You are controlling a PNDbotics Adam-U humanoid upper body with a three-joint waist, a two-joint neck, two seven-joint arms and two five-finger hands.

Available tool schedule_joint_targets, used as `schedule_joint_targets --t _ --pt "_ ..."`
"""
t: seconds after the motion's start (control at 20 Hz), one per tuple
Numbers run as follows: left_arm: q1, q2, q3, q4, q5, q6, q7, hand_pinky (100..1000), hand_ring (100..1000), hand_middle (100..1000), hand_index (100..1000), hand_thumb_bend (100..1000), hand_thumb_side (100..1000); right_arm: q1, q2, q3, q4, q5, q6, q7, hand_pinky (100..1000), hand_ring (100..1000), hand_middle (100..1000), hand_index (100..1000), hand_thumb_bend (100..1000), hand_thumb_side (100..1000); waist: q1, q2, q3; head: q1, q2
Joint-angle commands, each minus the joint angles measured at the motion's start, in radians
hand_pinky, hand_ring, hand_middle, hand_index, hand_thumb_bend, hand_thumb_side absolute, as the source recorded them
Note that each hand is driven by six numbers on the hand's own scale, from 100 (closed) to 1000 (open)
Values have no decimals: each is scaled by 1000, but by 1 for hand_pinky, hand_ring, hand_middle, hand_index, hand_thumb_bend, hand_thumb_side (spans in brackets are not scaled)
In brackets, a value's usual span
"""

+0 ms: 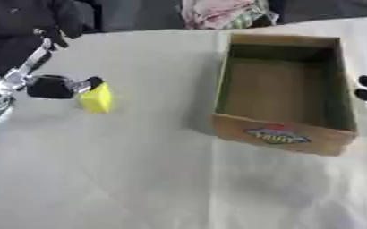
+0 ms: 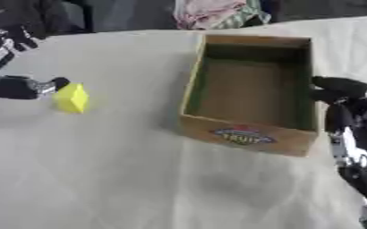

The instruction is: Pick up objects on the table and place them in the box.

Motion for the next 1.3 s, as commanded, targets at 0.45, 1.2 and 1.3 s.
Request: schedule_joint_targets --t 0.45,1.2,1.3 --pt "-59 23 -4 154 -39 -52 -176 739 754 769 877 518 378 -5 -11 0 -21 3 4 4 835 857 595 780 100 470 3 -20 -7 1 -1" --pt "-111 -28 25 175 -93 -50 -421 733 752 766 874 472 343 -3 -4 0 -21 4 7 2 835 858 595 780 100 470 -2 -21 -7 -1 -1" --pt "-122 -39 31 185 -108 -46 -445 736 754 768 873 468 336 -2 -3 0 -21 4 6 2 835 858 595 780 100 470 -3 -20 -7 -2 -1"
